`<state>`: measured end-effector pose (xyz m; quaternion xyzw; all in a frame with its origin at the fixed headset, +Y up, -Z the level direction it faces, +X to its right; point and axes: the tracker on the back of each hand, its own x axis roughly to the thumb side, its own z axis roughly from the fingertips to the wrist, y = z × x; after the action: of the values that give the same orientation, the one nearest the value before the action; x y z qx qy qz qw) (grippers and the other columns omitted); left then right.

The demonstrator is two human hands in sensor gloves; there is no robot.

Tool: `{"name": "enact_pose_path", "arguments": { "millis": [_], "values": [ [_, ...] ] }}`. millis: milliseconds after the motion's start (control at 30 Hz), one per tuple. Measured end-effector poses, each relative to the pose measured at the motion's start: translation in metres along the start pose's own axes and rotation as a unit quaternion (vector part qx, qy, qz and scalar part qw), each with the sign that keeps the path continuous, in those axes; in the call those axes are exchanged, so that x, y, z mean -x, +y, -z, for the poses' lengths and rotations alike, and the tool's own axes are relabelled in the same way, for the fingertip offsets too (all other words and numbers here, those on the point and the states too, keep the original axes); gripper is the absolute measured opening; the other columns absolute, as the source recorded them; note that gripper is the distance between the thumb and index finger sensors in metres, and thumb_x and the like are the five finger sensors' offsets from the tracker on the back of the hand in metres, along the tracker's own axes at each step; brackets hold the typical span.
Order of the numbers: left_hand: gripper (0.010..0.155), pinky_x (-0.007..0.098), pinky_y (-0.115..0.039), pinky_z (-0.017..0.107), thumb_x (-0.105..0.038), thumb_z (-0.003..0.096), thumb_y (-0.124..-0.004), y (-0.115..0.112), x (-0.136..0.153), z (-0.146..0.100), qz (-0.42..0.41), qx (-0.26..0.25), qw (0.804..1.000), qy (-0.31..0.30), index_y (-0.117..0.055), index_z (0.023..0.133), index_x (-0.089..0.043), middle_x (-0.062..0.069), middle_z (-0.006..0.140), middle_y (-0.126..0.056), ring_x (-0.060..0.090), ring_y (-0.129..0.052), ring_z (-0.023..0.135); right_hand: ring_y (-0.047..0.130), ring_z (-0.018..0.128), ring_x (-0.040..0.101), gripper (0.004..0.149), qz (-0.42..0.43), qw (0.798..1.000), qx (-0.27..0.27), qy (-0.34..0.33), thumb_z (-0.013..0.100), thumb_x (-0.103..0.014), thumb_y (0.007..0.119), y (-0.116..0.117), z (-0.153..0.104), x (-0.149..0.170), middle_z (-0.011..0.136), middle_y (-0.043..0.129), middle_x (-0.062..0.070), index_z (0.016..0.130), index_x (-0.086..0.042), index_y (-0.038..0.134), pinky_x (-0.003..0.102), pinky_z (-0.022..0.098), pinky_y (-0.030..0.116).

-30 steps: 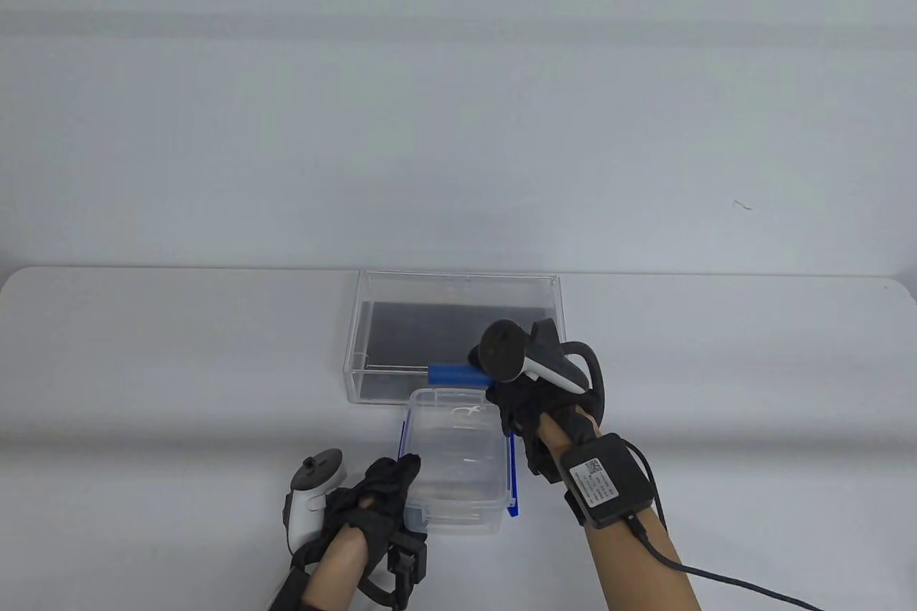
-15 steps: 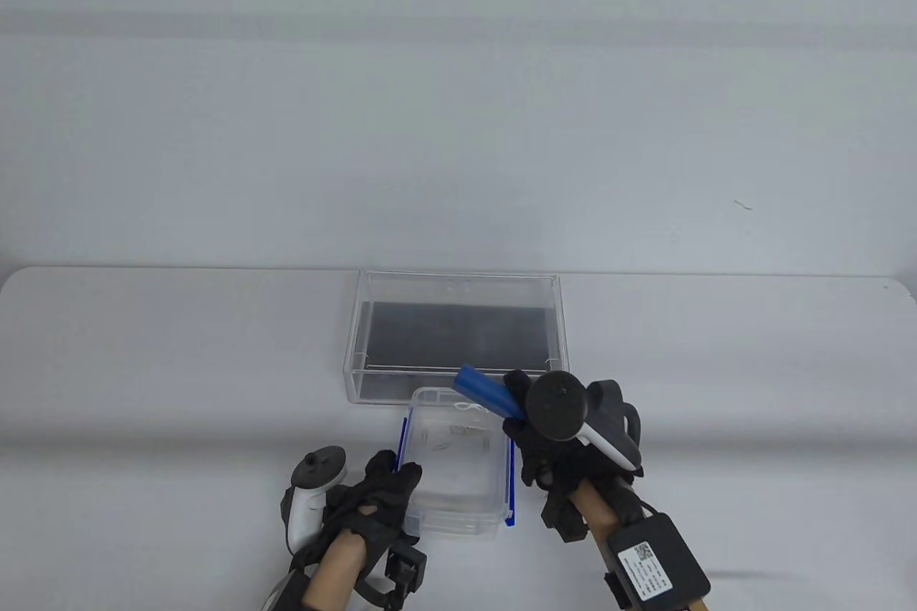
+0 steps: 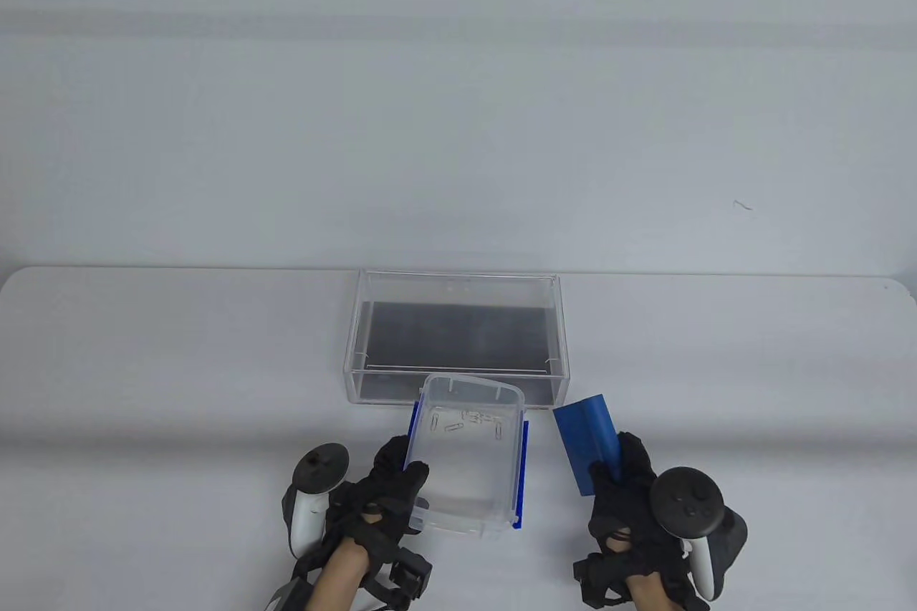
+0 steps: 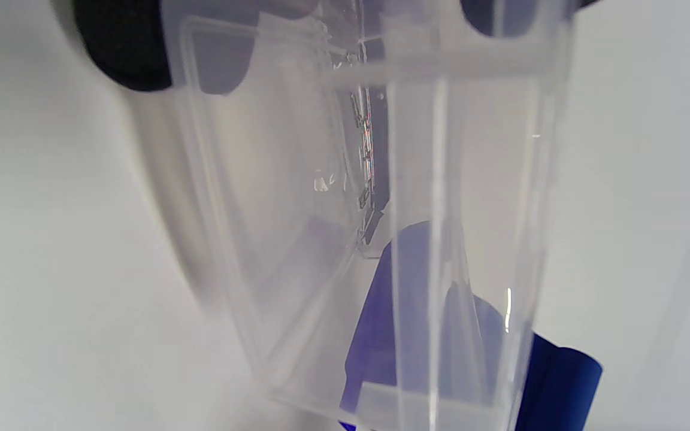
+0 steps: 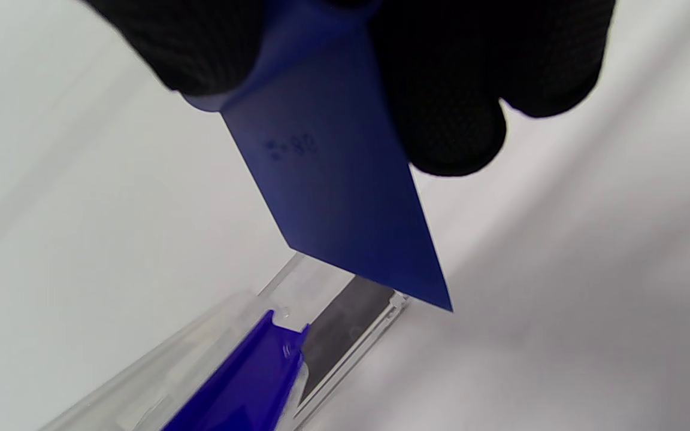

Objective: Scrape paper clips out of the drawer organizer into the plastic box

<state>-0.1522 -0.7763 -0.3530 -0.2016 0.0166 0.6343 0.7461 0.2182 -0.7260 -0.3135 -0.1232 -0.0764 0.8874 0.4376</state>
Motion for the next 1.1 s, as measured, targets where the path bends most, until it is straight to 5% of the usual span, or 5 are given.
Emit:
{"name": "enact_pose_path", "arguments": {
  "millis": [267, 567, 800, 1100],
  "values": [
    [0.073, 0.053, -0.076, 0.052, -0.051, 0.0486, -0.065, 0.018, -0.02, -0.01, -0.008, -0.035, 0.998, -0.044, -0.027, 0.105, -0.023, 0.023, 0.101, -0.037, 0.051, -0.072, 0.08, 0.09, 0.06, 0.026, 0.065, 0.003, 1.0, 0.003, 0.001, 0.043, -0.042, 0.072, -0.005, 0.003, 0.007, 0.08, 0.079, 0.006, 0.096, -0.017, 0.045, 0.047, 0.054, 0.073],
    [0.07, 0.054, -0.075, 0.051, -0.051, 0.048, -0.069, 0.112, -0.033, -0.046, -0.056, -0.151, 0.984, -0.08, -0.039, 0.106, -0.025, 0.022, 0.102, -0.042, 0.051, -0.072, 0.08, 0.09, 0.06, 0.026, 0.065, -0.022, 1.0, -0.001, -0.002, 0.042, -0.043, 0.072, 0.0, 0.009, 0.012, 0.08, 0.079, 0.006, 0.096, -0.018, 0.045, 0.046, 0.055, 0.073],
    [0.07, 0.055, -0.074, 0.052, -0.051, 0.048, -0.07, 0.185, -0.004, -0.069, -0.075, -0.217, 0.972, -0.044, -0.041, 0.107, -0.026, 0.022, 0.101, -0.045, 0.051, -0.071, 0.081, 0.09, 0.061, 0.025, 0.065, -0.02, 1.0, -0.005, -0.009, 0.042, -0.043, 0.071, 0.002, 0.009, 0.01, 0.081, 0.079, 0.005, 0.096, -0.018, 0.045, 0.046, 0.055, 0.073],
    [0.069, 0.057, -0.071, 0.053, -0.049, 0.0487, -0.072, 0.22, 0.032, -0.081, -0.06, -0.226, 0.97, 0.061, -0.043, 0.107, -0.025, 0.024, 0.101, -0.044, 0.053, -0.069, 0.082, 0.09, 0.061, 0.025, 0.065, -0.026, 0.999, -0.025, -0.021, 0.043, -0.043, 0.071, 0.007, 0.006, 0.005, 0.081, 0.079, 0.006, 0.097, -0.018, 0.045, 0.046, 0.055, 0.073]
  ]
}}
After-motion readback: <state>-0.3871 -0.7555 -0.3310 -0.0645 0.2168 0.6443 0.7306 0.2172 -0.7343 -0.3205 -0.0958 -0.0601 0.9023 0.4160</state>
